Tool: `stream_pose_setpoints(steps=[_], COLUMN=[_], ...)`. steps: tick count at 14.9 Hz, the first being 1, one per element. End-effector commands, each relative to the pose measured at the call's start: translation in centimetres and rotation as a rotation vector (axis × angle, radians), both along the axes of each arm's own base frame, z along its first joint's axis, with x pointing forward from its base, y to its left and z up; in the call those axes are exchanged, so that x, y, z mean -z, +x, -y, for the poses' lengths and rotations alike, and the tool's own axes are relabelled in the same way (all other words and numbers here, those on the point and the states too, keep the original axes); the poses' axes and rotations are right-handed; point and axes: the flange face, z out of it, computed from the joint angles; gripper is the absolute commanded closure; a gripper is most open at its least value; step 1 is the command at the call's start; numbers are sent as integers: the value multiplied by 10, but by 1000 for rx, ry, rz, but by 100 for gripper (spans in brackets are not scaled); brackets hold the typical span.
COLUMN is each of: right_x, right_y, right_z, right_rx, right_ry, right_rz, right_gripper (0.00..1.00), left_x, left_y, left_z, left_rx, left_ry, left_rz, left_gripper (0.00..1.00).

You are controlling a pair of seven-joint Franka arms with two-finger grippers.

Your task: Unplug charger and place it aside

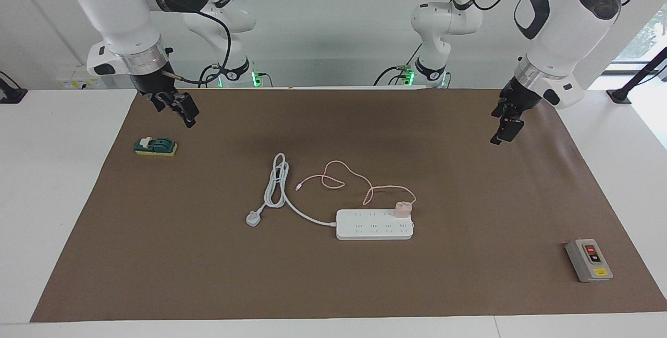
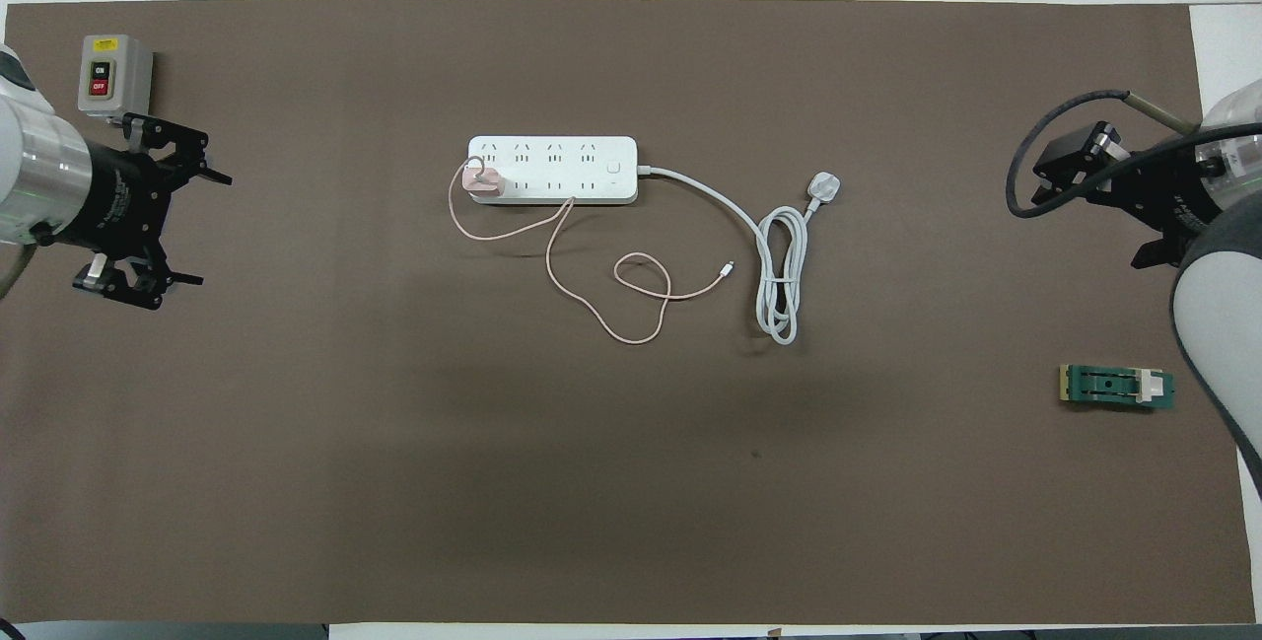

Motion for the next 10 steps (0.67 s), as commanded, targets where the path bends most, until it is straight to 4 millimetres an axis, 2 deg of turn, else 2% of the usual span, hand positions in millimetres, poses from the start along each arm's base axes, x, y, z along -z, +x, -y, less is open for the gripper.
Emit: stream_pose_setpoints(steps=[1,2,4,5,8,9,10], right_x=[-1,-1,3,5,17,22,20], right_y=[-5,-9,-15,-17,-12,-15,-18], right_z=[-14,-32,-52,-66,-79,-80,-78], right_rx=[214,313,537,596,784,795,795], right_ry=[-2,0,-2,-2,72,85,80], right_rz=[23,21,25,25,-22,-45,-53], right_gripper=[0,0,0,0,0,0,0], left_x=[27,35,52,64,84,105,120], left_y=[21,28,49,54,69,77,90], left_z=[34,48,72,94,116,146,160], left_rx=[-205,-243,-297,-282,-346,-348,-373], left_ry=[-7,-3,12,19,26,47,77], left_rz=[20,8,-4,-14,-25,-39,-37], left_gripper=[0,0,0,0,0,0,0])
